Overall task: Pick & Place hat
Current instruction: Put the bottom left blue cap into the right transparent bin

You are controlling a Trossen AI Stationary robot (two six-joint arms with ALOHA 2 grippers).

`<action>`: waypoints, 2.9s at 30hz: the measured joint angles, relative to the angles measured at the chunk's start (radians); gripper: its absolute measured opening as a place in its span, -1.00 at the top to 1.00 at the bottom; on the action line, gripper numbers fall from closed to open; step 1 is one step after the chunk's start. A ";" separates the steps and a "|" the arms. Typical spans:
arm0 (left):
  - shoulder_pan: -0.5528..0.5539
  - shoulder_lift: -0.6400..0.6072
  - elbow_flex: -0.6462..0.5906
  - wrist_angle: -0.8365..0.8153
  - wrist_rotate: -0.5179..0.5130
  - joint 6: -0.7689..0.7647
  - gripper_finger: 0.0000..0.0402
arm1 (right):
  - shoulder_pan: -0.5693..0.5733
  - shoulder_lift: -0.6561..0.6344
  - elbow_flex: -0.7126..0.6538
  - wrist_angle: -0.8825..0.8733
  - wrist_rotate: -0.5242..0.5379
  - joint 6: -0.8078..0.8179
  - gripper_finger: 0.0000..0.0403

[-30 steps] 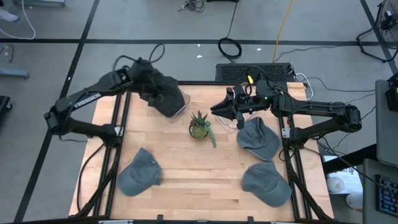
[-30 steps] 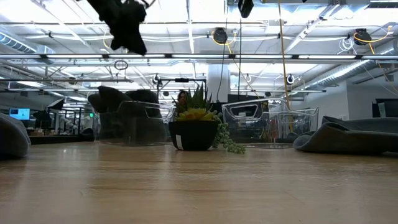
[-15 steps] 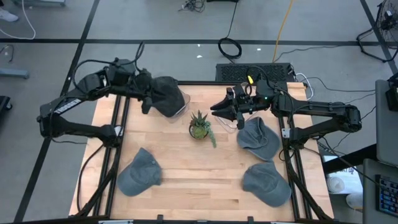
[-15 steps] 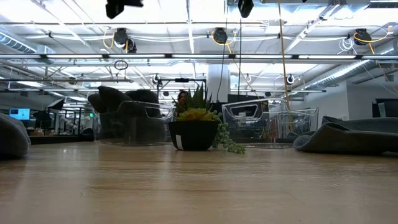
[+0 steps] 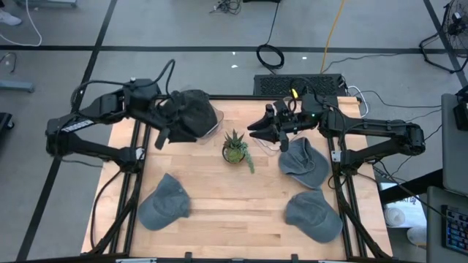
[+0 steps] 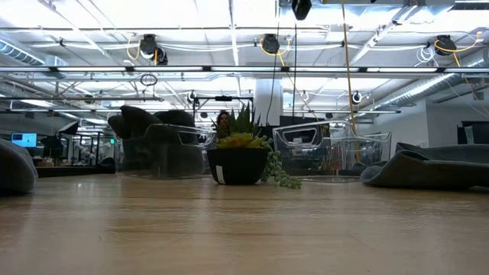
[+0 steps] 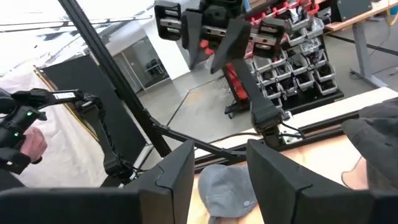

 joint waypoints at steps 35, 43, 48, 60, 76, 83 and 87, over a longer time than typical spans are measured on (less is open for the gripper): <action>-0.518 0.015 0.000 -0.067 -0.206 -0.123 -0.67 | 0.001 -0.001 0.000 0.087 -0.072 0.173 0.31; -0.643 0.077 0.000 -0.136 -0.363 -0.480 -0.67 | 0.001 -0.001 0.000 0.088 -0.193 0.174 0.31; -0.679 0.156 0.000 -0.305 -0.362 -0.639 -0.67 | 0.001 -0.001 0.000 0.087 -0.287 0.192 0.31; -0.734 0.346 0.000 -0.550 -0.344 -0.811 -0.67 | 0.001 -0.001 0.000 0.095 -0.391 0.192 0.31; -0.783 0.633 -0.001 -0.585 -0.322 -0.864 -0.67 | 0.000 -0.001 0.000 0.103 -0.442 0.196 0.31; -0.810 0.734 -0.001 -0.587 -0.342 -0.927 -0.67 | 0.000 -0.001 0.000 0.103 -0.442 0.197 0.31; -0.822 0.796 -0.001 -0.584 -0.346 -0.969 -0.67 | 0.000 -0.001 0.000 0.103 -0.442 0.197 0.31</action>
